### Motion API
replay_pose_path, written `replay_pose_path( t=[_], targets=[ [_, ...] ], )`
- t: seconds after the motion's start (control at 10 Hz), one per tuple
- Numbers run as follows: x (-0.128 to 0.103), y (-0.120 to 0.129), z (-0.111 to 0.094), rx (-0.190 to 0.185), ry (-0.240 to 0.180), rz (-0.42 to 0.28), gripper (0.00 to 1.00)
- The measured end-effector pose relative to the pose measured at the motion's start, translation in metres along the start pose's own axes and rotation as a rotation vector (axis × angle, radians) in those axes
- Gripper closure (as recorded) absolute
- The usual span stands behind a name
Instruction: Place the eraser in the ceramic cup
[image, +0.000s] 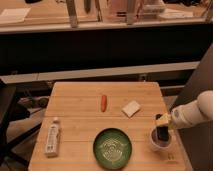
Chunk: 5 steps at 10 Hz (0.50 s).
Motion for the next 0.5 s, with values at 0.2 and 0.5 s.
replay_pose_path(
  t=[0.2, 0.5],
  targets=[
    [-0.0001, 0.0026, 0.0015, 0.012, 0.000, 0.009, 0.20],
    [-0.0038, 0.0003, 0.0045, 0.029, -0.001, 0.004, 0.20]
  ],
)
